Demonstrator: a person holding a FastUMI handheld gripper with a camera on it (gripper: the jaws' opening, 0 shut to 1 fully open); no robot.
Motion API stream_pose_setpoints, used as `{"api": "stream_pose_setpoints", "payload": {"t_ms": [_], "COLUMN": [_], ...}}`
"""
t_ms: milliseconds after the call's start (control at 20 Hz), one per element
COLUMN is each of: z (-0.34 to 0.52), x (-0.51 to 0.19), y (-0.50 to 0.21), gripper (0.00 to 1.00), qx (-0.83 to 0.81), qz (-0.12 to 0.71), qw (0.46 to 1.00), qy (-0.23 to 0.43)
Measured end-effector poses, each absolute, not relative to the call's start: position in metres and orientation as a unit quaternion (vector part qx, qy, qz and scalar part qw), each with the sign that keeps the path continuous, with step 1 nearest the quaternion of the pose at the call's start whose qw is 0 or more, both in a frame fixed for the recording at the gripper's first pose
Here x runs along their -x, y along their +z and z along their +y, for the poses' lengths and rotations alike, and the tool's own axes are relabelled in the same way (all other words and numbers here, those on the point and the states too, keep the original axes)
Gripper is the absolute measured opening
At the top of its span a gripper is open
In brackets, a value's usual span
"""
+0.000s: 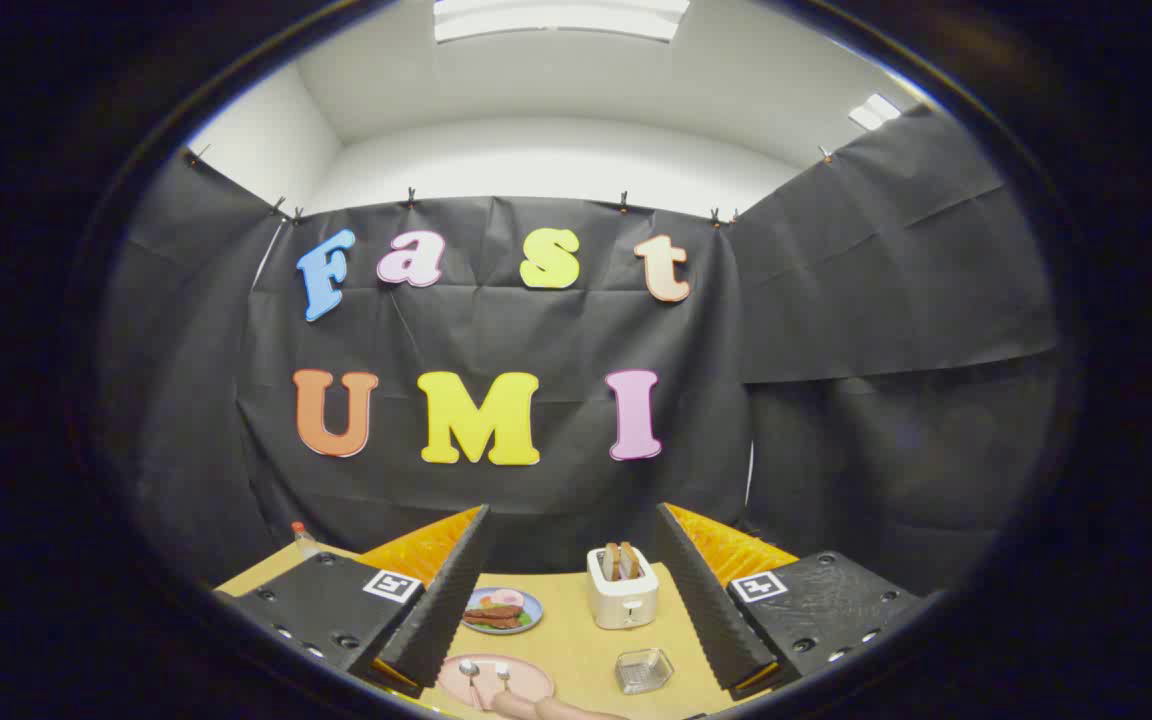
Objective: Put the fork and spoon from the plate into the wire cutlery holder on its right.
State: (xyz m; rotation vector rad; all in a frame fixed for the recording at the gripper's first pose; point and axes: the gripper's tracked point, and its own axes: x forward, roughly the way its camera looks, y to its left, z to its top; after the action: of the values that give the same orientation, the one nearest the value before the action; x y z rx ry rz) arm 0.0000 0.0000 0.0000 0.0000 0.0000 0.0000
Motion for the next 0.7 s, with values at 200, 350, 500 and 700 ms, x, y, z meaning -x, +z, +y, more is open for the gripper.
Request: {"api": "stream_pose_setpoints", "payload": {"t_ms": [200, 350, 500, 700], "z": [-0.018, -0.024, -0.025, -0.021], "x": [-0.005, -0.011, -0.018, -0.03], "y": [0.009, 0.001, -0.013, -0.031], "gripper": [0.96, 0.96, 0.96, 0.96], "qx": [0.004, 0.02, 0.023, 0.022], "qz": [-0.012, 0.001, 0.023, 0.041], "qw": [1.0, 1.0, 0.999, 0.999], "qy": [-0.005, -0.006, 0.003, 0.013]}}
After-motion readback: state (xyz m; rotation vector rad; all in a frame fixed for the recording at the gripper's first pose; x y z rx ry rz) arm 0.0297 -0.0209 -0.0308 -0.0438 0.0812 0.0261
